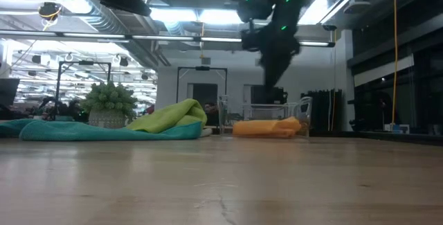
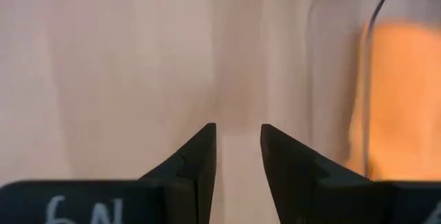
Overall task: Fold microfiber towels
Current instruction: Fold the green microfiber cloth
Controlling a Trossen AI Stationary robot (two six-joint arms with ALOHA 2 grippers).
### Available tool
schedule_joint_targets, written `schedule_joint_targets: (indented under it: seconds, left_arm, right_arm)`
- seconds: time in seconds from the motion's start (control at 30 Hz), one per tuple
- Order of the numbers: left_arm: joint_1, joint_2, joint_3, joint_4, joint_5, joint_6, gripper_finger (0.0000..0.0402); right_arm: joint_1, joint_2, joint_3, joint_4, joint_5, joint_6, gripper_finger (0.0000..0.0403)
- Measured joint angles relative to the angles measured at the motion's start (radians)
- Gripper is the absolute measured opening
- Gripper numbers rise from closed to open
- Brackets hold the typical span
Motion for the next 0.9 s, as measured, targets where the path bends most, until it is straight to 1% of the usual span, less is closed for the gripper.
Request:
schedule_joint_targets:
  seconds: [0.1,0.17,0.23,0.33,0.43,0.5,0.6,0.73,0.8,0.9]
  left_arm:
    - [0.036,0.013,0.000,0.040,-0.122,-0.064,0.0074]
    - [0.088,0.014,0.000,0.043,-0.159,-0.088,0.0074]
    - [0.160,0.014,0.000,0.041,-0.135,-0.096,0.0074]
    - [0.263,0.014,0.000,0.040,-0.060,-0.094,0.0077]
    - [0.341,0.014,0.000,0.040,0.042,-0.084,0.0095]
    - [0.373,0.014,0.000,0.040,0.087,-0.090,0.0112]
    - [0.407,0.014,0.000,0.029,0.113,-0.094,0.0143]
    - [0.471,0.014,0.000,-0.028,0.139,-0.097,0.0182]
    - [0.501,0.014,0.000,-0.047,0.140,-0.101,0.0193]
    - [0.545,0.031,0.000,-0.046,0.138,-0.141,0.0199]
  right_arm:
    - [0.016,-0.070,-0.001,-0.128,0.000,0.030,0.0117]
    - [0.024,-0.123,-0.005,-0.192,0.000,0.054,0.0117]
    - [0.029,-0.181,-0.027,-0.217,0.000,0.071,0.0117]
    - [0.035,-0.288,-0.091,-0.209,0.000,0.077,0.0117]
    - [0.036,-0.387,-0.170,-0.182,0.000,0.101,0.0117]
    - [0.036,-0.451,-0.226,-0.157,0.000,0.122,0.0117]
    - [0.036,-0.532,-0.306,-0.143,0.000,0.153,0.0117]
    - [0.036,-0.615,-0.401,-0.112,0.000,0.187,0.0117]
    - [0.036,-0.641,-0.442,-0.094,0.000,0.209,0.0117]
    - [0.036,-0.666,-0.485,-0.085,0.000,0.249,0.0117]
